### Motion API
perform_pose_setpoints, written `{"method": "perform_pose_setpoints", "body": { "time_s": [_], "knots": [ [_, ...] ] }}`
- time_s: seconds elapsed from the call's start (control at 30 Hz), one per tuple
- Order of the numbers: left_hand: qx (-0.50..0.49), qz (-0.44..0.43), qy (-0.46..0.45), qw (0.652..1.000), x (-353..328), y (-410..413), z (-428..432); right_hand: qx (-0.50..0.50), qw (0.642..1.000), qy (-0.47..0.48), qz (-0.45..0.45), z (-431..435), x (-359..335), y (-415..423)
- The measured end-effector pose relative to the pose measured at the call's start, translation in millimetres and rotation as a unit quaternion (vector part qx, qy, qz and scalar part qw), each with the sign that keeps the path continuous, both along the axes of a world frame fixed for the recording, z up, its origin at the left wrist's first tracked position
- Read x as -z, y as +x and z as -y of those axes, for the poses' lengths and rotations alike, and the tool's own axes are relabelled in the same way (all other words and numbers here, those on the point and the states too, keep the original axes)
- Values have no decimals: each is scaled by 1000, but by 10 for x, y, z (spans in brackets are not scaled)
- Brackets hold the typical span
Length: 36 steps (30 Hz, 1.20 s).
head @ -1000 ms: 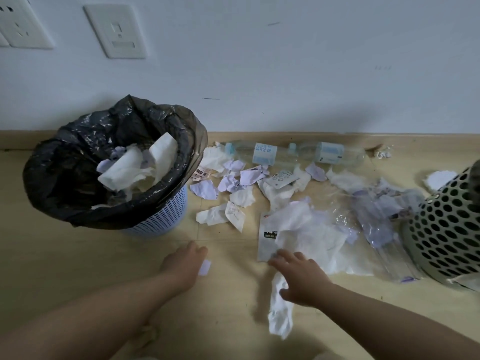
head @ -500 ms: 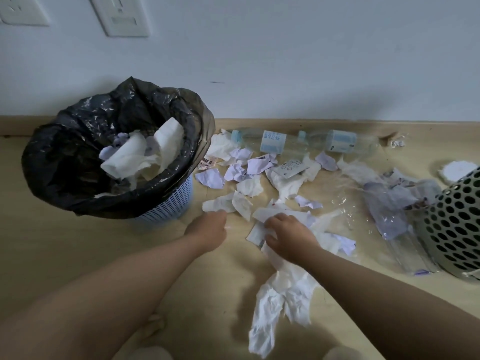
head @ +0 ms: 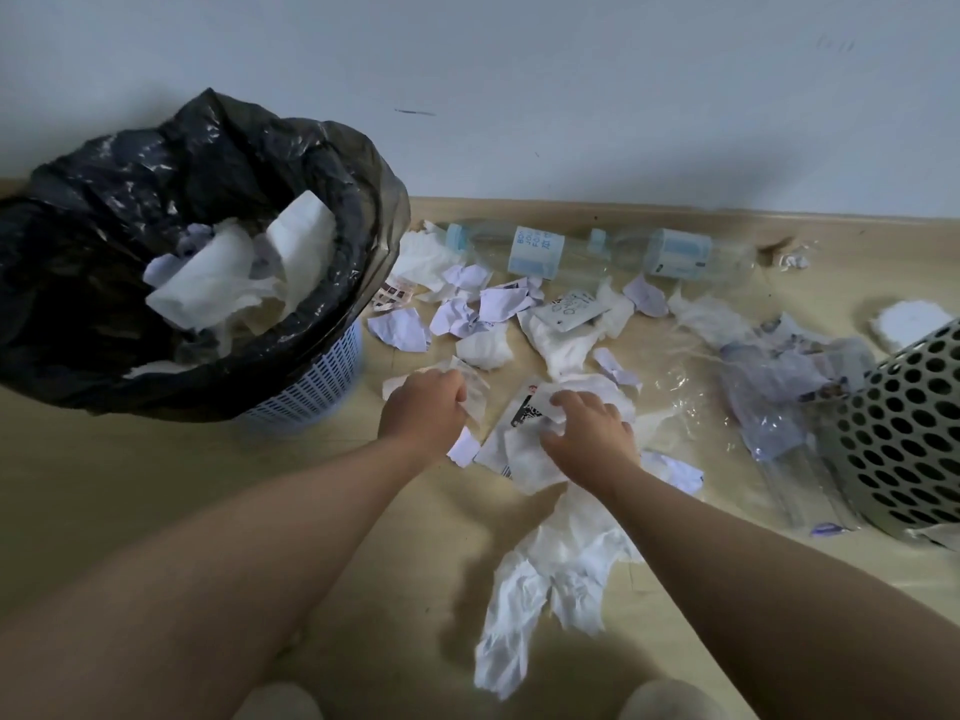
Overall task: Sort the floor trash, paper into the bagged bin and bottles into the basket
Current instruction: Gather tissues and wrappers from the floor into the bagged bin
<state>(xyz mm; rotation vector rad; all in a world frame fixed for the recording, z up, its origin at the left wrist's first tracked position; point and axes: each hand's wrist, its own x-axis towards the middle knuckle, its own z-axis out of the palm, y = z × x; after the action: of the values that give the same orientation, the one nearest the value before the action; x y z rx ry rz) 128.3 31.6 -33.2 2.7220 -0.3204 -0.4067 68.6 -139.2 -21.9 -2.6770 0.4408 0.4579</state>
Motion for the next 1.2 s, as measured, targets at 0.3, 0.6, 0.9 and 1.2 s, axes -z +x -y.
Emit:
{"method": "perform_pose_setpoints", "body": {
  "time_s": [0.3, 0.6, 0.9, 1.2],
  "knots": [
    [141, -139, 162, 967, 167, -150, -96, 79, 990, 73, 96, 97, -21, -10],
    [155, -11, 192, 969, 131, -304, -288, 137, 990, -26, -19, 714, 0, -446],
    [283, 13, 201, 938, 198, -654, -540, -25, 992, -57, -114, 570, 137, -612],
    [247, -82, 165, 951, 154, -574, -628, 72, 995, -27, -69, 784, -41, -424]
  ]
}}
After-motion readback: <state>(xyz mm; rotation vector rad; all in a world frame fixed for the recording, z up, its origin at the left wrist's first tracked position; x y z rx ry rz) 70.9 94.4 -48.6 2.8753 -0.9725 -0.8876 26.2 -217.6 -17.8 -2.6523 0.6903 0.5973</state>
